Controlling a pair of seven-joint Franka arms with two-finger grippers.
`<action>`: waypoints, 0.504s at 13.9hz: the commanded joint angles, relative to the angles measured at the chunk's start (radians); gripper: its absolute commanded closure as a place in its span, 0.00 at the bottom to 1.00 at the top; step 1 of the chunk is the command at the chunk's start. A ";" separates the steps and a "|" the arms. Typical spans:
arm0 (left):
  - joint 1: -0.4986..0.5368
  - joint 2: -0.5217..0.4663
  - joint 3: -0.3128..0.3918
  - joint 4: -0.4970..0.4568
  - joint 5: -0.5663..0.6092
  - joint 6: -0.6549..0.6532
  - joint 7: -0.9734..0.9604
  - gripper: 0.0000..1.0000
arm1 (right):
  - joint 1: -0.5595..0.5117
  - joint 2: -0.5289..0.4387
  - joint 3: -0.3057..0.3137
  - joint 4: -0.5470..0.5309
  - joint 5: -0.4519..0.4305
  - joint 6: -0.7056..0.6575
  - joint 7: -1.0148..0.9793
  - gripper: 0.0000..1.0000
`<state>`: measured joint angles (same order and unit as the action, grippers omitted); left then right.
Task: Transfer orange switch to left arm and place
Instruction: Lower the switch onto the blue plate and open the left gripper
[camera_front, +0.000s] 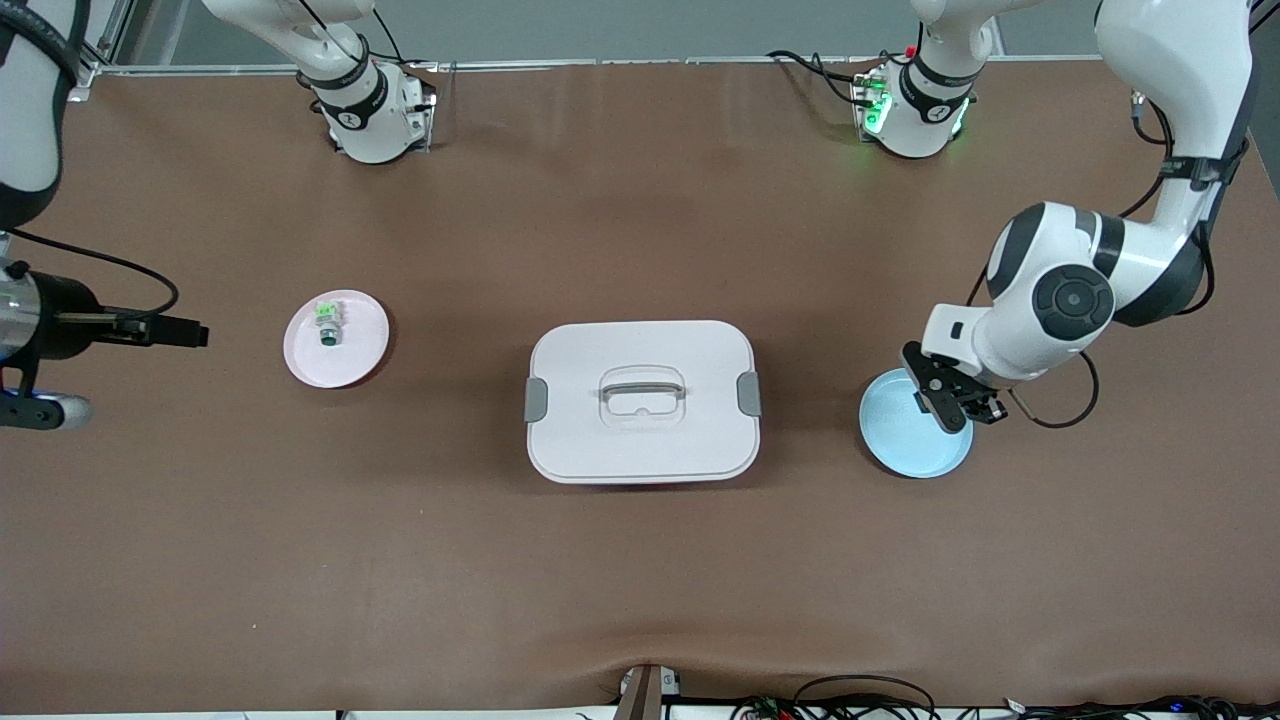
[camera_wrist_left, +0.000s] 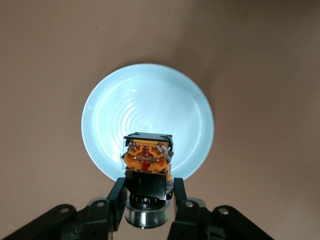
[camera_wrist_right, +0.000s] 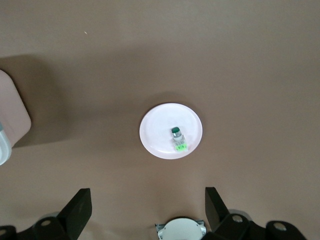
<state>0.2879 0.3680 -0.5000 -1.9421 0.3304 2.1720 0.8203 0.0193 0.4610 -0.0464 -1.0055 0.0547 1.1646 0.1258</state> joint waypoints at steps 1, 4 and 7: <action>0.028 0.028 -0.011 -0.041 0.054 0.084 0.046 1.00 | -0.053 -0.010 0.020 -0.016 -0.018 -0.016 -0.055 0.00; 0.057 0.077 -0.011 -0.080 0.071 0.193 0.121 1.00 | -0.091 -0.009 0.020 -0.033 -0.016 -0.020 -0.120 0.00; 0.066 0.126 -0.011 -0.087 0.088 0.258 0.151 1.00 | -0.094 -0.009 0.020 -0.033 -0.019 -0.026 -0.112 0.00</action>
<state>0.3369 0.4721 -0.4996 -2.0186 0.3934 2.3838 0.9509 -0.0643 0.4621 -0.0463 -1.0295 0.0539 1.1462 0.0192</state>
